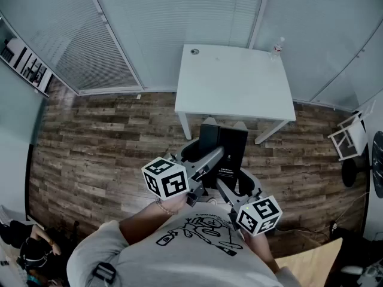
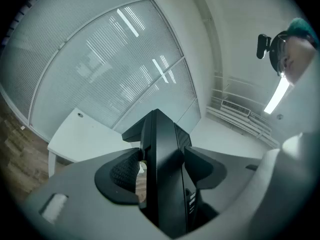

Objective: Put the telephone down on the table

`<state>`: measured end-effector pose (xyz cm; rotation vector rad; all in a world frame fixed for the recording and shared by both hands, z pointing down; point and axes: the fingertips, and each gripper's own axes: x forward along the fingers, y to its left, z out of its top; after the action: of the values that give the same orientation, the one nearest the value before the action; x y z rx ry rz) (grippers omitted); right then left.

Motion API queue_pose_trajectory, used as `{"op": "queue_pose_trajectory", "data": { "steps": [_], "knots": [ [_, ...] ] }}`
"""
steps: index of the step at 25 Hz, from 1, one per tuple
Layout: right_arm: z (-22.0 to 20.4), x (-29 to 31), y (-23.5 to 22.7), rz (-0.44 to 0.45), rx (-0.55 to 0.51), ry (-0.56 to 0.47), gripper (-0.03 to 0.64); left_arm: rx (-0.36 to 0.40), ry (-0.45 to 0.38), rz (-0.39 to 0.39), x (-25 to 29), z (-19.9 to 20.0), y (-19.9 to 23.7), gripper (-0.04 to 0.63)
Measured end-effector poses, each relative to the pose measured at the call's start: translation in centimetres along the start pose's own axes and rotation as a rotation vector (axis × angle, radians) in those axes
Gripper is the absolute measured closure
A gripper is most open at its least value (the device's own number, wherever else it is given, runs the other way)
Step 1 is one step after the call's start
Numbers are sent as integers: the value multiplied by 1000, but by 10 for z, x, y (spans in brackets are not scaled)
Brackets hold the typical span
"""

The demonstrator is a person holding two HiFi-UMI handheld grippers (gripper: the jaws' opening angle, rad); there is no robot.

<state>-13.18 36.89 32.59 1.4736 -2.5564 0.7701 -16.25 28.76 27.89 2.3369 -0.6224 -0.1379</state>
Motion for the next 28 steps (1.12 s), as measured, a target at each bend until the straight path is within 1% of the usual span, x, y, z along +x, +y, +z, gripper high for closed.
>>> {"op": "queue_pose_trajectory", "data": {
  "steps": [12, 15, 20, 28],
  "knots": [
    [-7, 11, 7, -4, 2, 3, 354, -3, 5, 1, -9, -1, 12, 322],
    [-7, 21, 20, -12, 9, 5, 354, -10, 11, -2, -22, 6, 20, 322],
    [-17, 53, 59, -27, 23, 7, 354, -16, 18, -6, -64, 18, 46, 322],
    [-20, 59, 62, -29, 36, 16, 354, -19, 20, -3, -67, 17, 52, 322]
  ]
}}
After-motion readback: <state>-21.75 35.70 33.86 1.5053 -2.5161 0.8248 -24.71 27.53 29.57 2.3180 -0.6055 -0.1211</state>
